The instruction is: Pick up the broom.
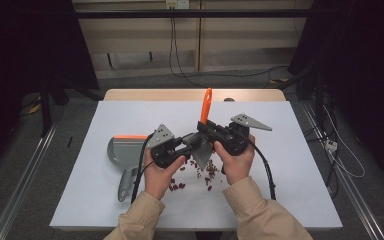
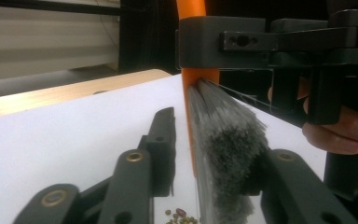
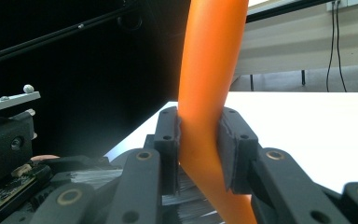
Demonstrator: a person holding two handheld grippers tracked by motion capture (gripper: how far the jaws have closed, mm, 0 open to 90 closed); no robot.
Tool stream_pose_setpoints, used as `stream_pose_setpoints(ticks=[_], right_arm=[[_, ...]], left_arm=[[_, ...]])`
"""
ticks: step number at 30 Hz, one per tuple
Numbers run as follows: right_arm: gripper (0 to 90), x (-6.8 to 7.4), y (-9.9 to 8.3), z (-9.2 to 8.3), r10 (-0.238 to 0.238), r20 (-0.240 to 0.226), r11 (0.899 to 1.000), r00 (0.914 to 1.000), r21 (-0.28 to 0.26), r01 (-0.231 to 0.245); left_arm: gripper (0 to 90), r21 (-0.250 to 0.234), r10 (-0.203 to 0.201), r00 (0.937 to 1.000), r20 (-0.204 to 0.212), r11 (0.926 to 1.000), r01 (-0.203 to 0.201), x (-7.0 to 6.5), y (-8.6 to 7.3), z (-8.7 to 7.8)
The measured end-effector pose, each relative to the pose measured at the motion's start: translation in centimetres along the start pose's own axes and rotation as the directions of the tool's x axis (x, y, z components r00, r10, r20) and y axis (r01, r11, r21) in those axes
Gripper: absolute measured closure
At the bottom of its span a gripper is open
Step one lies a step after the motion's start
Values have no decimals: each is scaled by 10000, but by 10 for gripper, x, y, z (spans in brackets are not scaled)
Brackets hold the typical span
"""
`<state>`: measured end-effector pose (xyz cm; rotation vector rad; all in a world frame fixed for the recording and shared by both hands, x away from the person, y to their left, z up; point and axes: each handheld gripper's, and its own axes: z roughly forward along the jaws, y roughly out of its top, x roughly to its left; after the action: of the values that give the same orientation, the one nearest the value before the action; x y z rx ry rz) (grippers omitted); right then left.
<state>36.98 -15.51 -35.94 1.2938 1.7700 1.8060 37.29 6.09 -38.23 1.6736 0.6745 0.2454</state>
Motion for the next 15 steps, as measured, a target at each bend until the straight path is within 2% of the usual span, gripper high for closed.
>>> stream_pose_setpoints(ticks=[5,15], right_arm=[[719,0,-1,1,95,-50,9999,9999,56,-95],[714,-6,-2,-2,245,-491,9996,9985,134,-238]], left_arm=[[779,160,47,9998,170,9999,-50,0,1,0],[830,177,104,9996,252,9998,-109,1,1,-3]])
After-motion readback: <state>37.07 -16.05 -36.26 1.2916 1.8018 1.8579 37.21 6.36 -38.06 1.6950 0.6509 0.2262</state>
